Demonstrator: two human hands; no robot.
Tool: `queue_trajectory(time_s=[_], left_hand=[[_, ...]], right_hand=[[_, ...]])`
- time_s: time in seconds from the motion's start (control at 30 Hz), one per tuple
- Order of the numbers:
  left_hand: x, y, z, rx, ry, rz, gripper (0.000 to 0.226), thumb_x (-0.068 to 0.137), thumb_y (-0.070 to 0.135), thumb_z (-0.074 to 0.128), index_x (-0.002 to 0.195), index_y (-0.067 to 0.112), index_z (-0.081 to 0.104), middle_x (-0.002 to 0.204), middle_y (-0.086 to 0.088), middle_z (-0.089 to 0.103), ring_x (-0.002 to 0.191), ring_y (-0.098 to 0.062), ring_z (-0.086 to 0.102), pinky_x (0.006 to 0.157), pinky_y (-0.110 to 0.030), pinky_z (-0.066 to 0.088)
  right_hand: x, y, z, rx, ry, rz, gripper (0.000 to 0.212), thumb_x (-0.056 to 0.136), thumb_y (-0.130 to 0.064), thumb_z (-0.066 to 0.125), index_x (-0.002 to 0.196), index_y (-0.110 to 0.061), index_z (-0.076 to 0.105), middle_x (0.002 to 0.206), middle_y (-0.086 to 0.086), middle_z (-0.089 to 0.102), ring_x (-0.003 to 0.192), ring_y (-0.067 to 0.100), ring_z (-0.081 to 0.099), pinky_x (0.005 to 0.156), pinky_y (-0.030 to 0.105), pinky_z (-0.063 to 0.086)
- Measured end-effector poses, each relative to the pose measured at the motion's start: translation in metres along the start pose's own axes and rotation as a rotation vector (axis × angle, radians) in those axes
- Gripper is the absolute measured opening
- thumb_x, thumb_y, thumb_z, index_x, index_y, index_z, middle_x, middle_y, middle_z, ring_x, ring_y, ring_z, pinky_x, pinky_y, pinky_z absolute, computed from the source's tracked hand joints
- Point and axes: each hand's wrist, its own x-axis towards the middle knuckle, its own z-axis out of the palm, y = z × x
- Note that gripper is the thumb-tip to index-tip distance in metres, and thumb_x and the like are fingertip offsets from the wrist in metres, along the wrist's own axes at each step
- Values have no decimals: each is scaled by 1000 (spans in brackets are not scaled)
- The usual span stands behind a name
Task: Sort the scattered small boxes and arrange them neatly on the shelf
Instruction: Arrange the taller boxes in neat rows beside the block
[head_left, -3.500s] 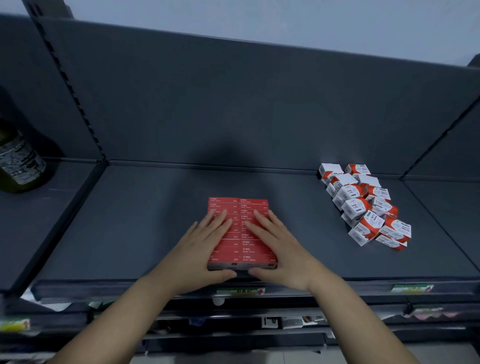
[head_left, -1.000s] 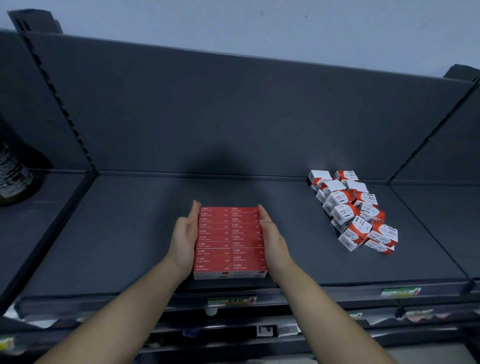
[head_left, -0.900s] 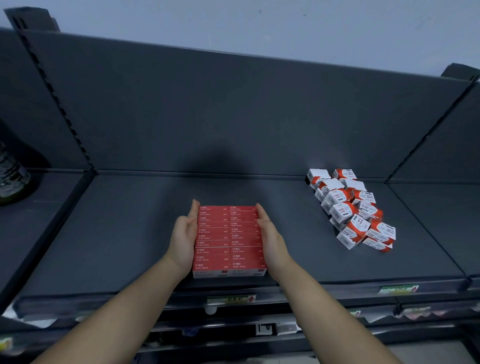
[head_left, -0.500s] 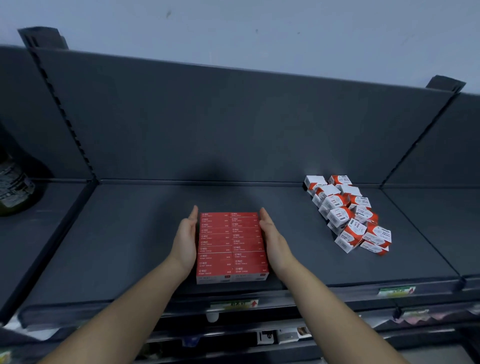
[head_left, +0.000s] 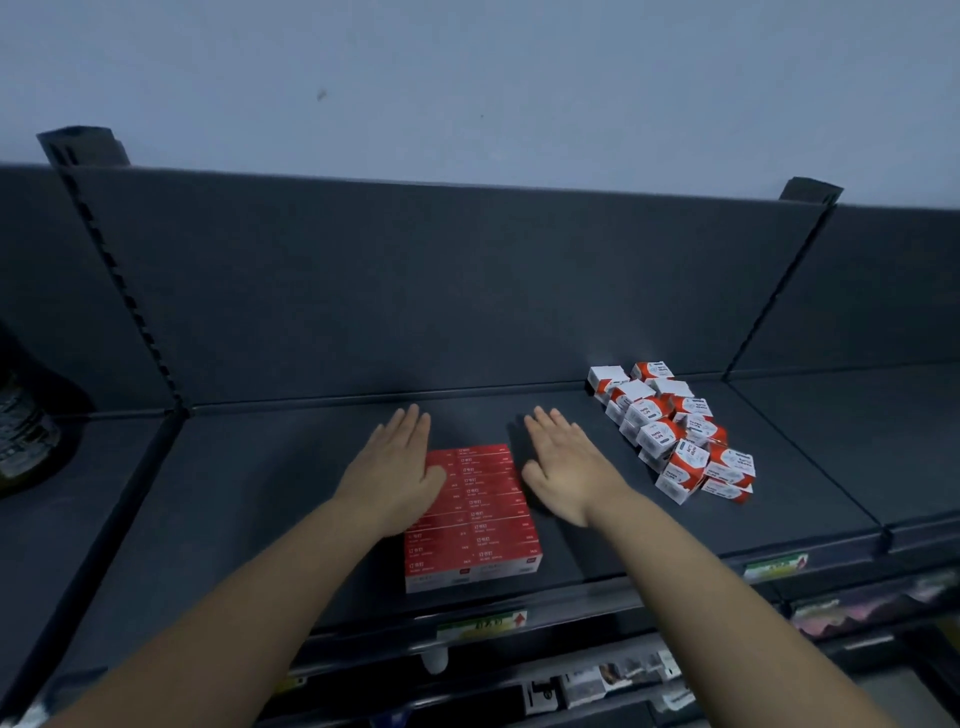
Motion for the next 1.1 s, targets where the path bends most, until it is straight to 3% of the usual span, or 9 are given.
queue_trajectory(time_s=[0.3,0.6,1.1], left_hand=[[2,23,4,10,-71,74,68,100,38,24,155,10,-6,163,-7,-13,150,-16,-12,123,-35,-2],[6,81,20,1,-33,127,68,101,35,25,155,10,-8,162,-7,-17,149,-17,-15,123,-35,-4],[41,271,59,-18,-13,91,71,100,38,27,155,11,-8,162,-6,-16,150,-18,-14,123,-37,-3]], right_hand=[[-29,15,1,-51,13,68,67,100,-34,29,157,-12,1,165,4,-3,151,16,-8,123,35,-2],[-59,71,-11,-60,60,100,68,101,-36,29,157,-13,-1,165,5,-5,151,17,-10,123,36,-4],[-101,213,-50,-59,47,25,64,102,-36,27,157,-15,1,165,0,-2,151,16,-8,124,37,0]])
